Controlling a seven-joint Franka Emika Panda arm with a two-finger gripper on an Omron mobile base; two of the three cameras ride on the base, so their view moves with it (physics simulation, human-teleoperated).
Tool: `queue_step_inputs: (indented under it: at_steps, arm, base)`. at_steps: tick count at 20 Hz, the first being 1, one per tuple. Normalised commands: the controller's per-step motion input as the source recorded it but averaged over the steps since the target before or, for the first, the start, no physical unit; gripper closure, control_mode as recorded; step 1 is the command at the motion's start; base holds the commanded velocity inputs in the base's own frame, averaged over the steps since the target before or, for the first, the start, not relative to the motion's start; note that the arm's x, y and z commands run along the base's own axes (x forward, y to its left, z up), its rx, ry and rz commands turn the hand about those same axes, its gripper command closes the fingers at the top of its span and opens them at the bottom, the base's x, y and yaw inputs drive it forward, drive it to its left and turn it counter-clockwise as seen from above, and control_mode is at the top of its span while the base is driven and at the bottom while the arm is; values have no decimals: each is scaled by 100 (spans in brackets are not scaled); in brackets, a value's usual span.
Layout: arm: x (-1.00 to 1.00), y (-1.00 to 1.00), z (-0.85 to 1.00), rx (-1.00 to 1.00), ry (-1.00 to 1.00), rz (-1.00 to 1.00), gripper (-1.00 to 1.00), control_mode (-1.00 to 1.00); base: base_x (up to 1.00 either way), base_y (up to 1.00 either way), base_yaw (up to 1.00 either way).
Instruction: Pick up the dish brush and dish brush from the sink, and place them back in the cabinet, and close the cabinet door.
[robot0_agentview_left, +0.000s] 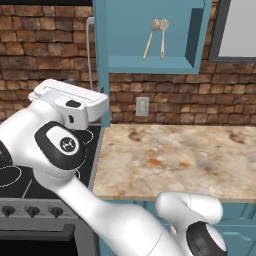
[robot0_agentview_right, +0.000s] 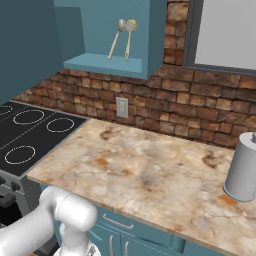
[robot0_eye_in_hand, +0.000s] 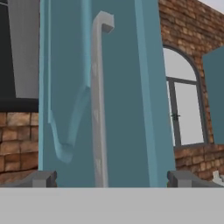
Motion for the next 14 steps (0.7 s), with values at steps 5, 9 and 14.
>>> queue_step_inputs:
  at_steps: [5, 9, 14]
  arm:
    - [10, -7, 0, 0, 0, 0, -100, -100]
    - [5, -15, 0, 0, 0, 0, -100, -100]
    - [5, -10, -3, 0, 0, 0, -100, -100]
  base:
    - [0, 0, 0]
    - [0, 0, 0]
    - [0, 0, 0]
